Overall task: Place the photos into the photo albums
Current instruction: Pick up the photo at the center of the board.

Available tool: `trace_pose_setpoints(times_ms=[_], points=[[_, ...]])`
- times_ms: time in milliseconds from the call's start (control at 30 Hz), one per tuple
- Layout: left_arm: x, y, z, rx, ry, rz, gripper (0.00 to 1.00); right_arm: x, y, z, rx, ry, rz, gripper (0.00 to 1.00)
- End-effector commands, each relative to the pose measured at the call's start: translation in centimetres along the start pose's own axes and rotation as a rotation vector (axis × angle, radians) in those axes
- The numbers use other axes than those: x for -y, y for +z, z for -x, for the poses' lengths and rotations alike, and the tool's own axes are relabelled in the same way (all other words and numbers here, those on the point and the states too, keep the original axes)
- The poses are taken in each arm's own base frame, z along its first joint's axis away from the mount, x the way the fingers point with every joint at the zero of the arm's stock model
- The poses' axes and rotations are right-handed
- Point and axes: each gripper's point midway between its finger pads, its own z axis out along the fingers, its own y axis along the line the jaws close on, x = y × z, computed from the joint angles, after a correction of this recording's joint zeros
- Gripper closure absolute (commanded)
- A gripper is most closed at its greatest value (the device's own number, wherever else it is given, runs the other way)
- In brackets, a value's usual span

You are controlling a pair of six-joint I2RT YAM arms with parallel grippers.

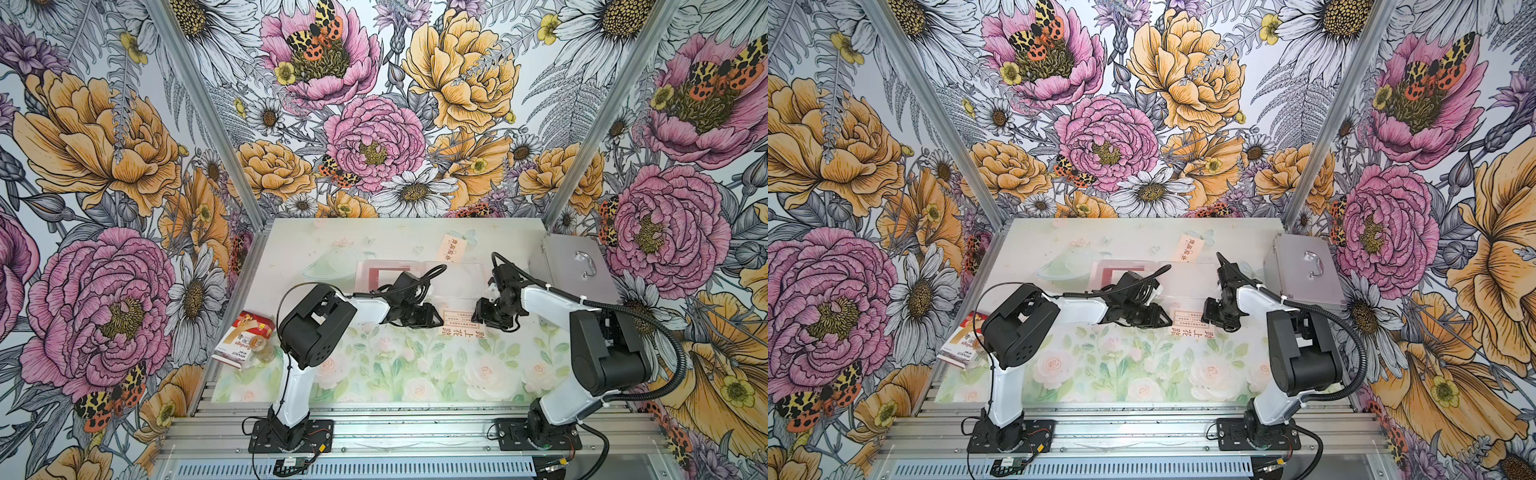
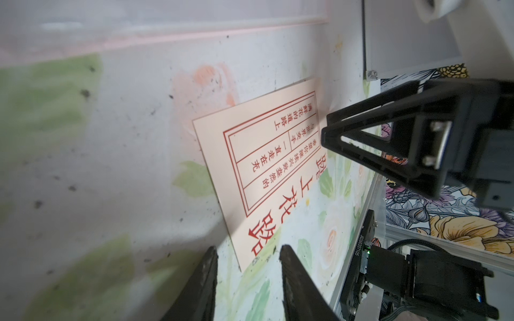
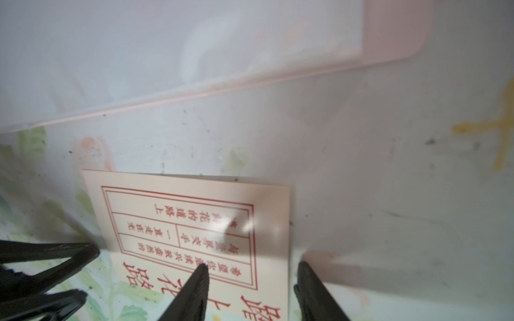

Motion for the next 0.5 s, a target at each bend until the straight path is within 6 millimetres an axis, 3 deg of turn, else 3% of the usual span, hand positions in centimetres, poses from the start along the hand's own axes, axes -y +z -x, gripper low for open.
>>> trace_pose_setpoints(times_ms=[0,167,467], points=[[-0.2,1.0,-0.2,-0.013,0.000,0.002,0.61,-0.8,0.8,-0.1,-0.022,-0.006,0.042,0.47],[-0.3,1.2,-0.3,-0.018,0.000,0.002,0.61,-1.8,0.4,0.1,-0.015,-0.012,0.089,0.47],[-0.3,1.2,-0.3,-0.018,0.001,0.001,0.61,-4.6,-2.3,1.2,0.033,-0.016,0.211,0.47]])
